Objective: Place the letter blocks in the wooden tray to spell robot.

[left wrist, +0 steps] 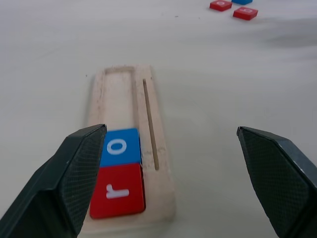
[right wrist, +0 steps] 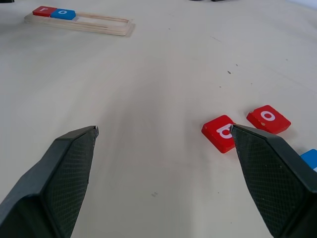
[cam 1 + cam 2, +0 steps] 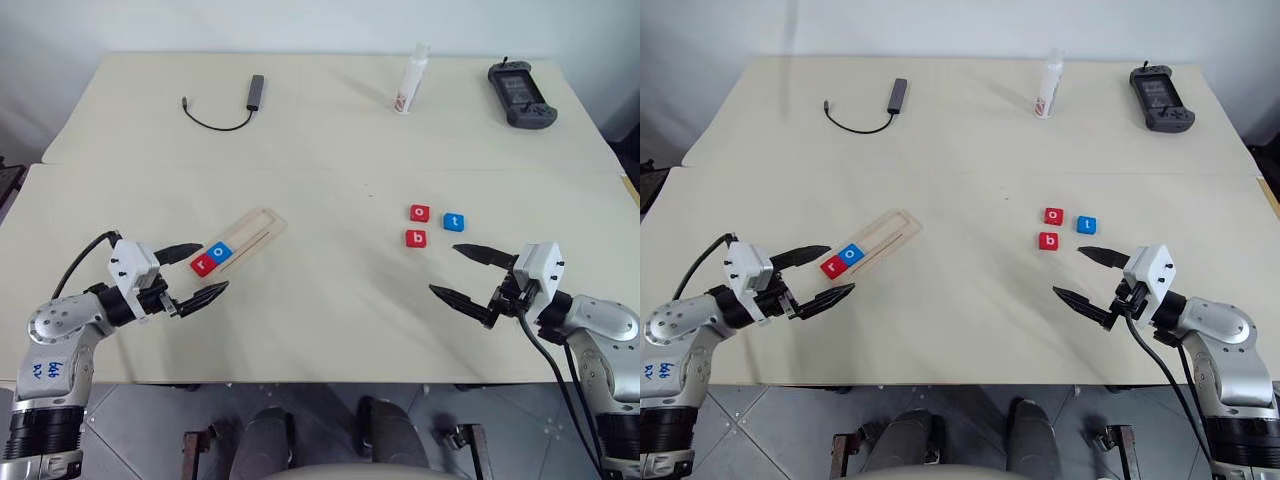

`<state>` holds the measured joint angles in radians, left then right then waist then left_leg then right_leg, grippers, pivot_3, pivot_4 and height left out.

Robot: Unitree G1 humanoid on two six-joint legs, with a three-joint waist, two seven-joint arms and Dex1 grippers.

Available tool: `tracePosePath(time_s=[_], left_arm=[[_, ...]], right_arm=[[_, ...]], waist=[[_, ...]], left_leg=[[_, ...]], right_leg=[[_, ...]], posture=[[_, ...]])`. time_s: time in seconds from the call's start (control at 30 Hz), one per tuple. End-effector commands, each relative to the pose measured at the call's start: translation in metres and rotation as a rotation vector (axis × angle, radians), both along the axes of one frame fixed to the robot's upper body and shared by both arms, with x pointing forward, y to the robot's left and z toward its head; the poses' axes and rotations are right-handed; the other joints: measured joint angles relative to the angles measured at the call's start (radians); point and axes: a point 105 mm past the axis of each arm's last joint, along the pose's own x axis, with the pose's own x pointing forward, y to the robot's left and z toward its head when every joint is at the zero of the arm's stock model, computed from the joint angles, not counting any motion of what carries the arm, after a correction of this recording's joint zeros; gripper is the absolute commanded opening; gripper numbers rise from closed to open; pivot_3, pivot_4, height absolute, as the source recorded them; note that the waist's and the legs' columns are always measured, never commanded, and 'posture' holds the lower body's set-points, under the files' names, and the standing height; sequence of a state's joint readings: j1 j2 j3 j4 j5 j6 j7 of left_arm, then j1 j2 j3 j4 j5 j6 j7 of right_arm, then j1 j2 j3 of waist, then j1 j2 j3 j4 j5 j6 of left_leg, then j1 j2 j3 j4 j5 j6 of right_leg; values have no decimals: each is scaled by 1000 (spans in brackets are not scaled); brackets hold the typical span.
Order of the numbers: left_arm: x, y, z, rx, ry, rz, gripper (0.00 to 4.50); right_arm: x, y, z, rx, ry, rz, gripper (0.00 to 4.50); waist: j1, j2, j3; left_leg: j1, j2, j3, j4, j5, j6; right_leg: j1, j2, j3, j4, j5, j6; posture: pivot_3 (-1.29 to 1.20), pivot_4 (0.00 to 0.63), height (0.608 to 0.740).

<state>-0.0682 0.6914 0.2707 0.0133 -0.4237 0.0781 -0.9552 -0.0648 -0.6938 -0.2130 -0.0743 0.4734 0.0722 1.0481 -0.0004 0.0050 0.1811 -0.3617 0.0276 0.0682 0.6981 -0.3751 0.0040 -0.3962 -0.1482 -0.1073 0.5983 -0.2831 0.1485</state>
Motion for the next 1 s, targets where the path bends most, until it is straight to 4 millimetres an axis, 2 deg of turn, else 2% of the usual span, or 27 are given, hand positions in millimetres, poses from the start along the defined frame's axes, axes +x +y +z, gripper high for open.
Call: tracePosePath(time_s=[0.03, 0.1, 0.13, 0.23, 0.37, 0.53, 0.67, 0.87, 1.0], left_arm=[[-1, 6, 16, 24, -81, 29, 4500], [-1, 13, 20, -29, -93, 78, 4500], [-4, 19, 18, -40, -92, 110, 4500], [-19, 38, 11, -96, -88, 205, 4500], [-38, 65, -8, -107, -45, 320, 4500], [-53, 83, -24, -110, 21, 377, 4500], [-48, 74, -28, -169, 77, 326, 4500], [-16, 37, -9, -192, 50, 178, 4500], [5, 25, -7, -130, 54, 136, 4500]], right_arm=[[0, 1, 13, 2, -39, 27, 4454], [1, 10, 15, 21, -44, 64, 4454], [1, 21, 17, 38, -45, 107, 4454], [-2, 53, 27, 71, -75, 225, 4454], [-5, 84, 36, 115, -84, 347, 4454], [-3, 105, 49, 139, -125, 402, 4454], [-2, 106, 48, 128, -124, 399, 4454], [-10, 96, 43, 106, -86, 376, 4454], [-13, 87, 40, 101, -53, 353, 4454]], waist=[[0, 0, 0], [0, 0, 0], [0, 0, 0], [-12, 0, 0], [-15, 0, 0], [3, -1, 0], [8, -1, 0], [11, -1, 0], [8, -1, -1]], left_leg=[[0, 0, 0, 0, 0, 0], [0, 0, 0, 0, 0, 0], [0, 0, 0, 0, 0, 0], [2, 1, 0, -1, 0, -1], [2, 2, 1, -1, -1, -1], [2, 2, 0, 0, -1, -1], [1, 1, -1, 0, -2, -1], [1, 1, 0, 0, -2, -1], [2, 1, 1, 0, -2, -1]], right_leg=[[0, 0, 0, 0, 0, 0], [0, 0, 0, 0, 0, 0], [0, 0, 0, 0, 0, 0], [0, 0, 0, 0, 0, 0], [0, 1, 0, 0, 0, -1], [0, 0, 0, 1, 0, -1], [0, 0, 0, 1, -1, -1], [0, 0, -1, 1, 0, -1], [0, 0, -1, 1, 0, -1]], posture=[[0, 150, 740], [0, 150, 740], [0, 150, 740], [0, 150, 740], [0, 150, 740], [0, 150, 740], [0, 150, 740], [0, 150, 740], [0, 150, 740]])
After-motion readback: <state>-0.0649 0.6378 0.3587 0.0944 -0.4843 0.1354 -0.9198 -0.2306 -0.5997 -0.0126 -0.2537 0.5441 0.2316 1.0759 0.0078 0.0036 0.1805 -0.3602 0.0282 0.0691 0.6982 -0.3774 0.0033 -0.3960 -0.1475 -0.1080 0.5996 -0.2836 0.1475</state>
